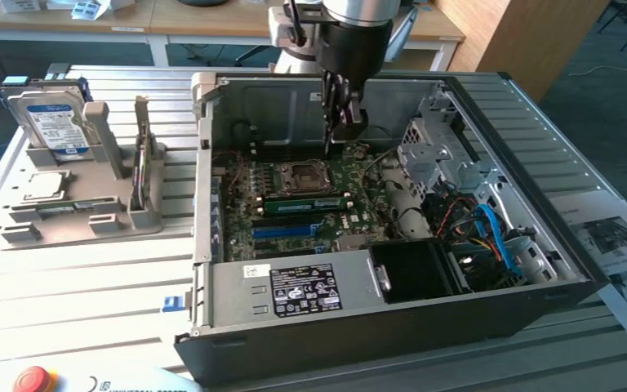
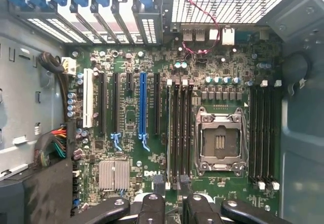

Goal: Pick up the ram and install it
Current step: 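Insert the ram into the slot, then press down the ram until it locks into place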

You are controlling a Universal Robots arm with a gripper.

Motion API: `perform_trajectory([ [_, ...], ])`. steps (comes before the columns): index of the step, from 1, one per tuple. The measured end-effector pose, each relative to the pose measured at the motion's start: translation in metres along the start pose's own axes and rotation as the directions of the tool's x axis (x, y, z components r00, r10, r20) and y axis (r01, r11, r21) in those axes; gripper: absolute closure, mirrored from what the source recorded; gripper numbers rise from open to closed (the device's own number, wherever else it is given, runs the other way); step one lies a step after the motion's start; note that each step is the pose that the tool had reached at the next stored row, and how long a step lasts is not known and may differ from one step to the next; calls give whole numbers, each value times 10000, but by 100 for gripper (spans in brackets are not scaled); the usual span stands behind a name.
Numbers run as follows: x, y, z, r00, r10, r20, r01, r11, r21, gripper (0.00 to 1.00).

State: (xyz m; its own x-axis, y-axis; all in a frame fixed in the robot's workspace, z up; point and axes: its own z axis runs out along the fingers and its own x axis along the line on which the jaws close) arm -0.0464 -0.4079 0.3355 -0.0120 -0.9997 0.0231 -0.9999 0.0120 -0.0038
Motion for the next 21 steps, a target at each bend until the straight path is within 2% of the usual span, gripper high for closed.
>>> perform_trajectory([
  [17,0,0,-14,10000,0,-1,0,10000,0,76],
  [18,0,0,-14,10000,0,-1,0,10000,0,84],
  [20,0,0,-14,10000,0,-1,0,10000,0,84],
  [21,0,0,-14,10000,0,-1,0,10000,0,90],
])
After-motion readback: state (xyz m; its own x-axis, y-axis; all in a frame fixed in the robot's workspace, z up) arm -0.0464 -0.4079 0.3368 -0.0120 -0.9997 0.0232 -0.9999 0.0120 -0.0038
